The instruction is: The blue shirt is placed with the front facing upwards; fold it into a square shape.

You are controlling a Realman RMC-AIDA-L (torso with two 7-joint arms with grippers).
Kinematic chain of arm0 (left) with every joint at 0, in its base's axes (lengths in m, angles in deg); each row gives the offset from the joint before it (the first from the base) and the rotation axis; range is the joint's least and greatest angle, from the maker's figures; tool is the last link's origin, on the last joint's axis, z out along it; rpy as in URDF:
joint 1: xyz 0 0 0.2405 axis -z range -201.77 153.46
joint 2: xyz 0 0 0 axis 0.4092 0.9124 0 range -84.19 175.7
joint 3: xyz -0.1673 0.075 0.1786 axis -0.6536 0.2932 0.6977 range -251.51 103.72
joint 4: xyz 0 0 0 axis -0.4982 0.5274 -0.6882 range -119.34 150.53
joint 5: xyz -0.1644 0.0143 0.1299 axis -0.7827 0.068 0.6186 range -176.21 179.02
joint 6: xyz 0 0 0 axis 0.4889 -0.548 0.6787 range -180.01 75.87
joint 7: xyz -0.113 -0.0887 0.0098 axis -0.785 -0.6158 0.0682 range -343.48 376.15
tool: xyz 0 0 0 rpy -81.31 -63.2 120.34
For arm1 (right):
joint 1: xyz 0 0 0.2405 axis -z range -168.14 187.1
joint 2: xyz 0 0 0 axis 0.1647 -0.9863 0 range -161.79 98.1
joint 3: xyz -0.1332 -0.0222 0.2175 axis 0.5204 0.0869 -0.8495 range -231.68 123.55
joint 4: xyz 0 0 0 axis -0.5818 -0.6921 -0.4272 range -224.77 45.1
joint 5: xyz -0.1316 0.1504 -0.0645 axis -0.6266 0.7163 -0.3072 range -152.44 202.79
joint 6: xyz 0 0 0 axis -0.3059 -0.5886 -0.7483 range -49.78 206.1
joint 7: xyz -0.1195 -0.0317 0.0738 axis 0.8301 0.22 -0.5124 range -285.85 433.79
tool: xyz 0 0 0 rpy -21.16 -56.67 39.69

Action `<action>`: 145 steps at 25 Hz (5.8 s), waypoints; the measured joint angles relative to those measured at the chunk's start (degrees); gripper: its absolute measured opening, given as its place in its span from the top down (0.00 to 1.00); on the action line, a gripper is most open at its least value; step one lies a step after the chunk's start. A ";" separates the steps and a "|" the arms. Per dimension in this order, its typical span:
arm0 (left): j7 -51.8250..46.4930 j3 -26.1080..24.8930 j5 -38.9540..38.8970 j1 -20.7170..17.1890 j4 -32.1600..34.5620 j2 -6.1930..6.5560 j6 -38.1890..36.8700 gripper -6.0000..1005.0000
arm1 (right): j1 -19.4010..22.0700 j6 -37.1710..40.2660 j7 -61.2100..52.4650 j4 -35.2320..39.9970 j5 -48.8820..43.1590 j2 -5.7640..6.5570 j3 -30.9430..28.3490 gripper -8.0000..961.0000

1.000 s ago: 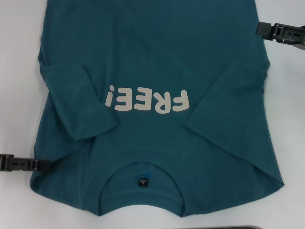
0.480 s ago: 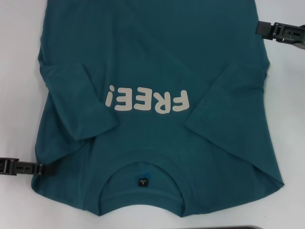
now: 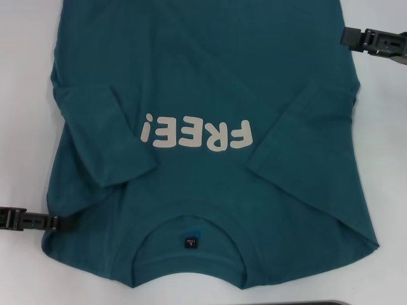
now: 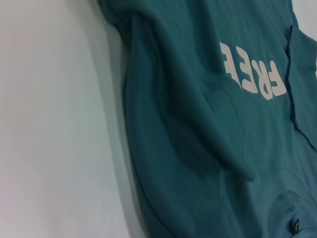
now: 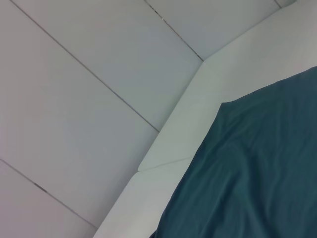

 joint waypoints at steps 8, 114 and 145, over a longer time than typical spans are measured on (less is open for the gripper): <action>-0.27 0.13 0.10 0.29 -0.11 0.10 0.36 0.21 | 0.00 -0.12 0.00 0.00 0.00 0.09 0.00 0.14; -0.31 0.35 1.53 2.17 -0.90 0.17 -0.69 0.94 | 10.06 8.34 -14.94 12.29 -22.97 -2.18 2.83 0.19; -0.73 0.76 1.98 2.78 -0.90 0.43 -0.61 0.94 | 7.90 3.28 -15.46 12.91 -23.74 -3.82 5.29 0.19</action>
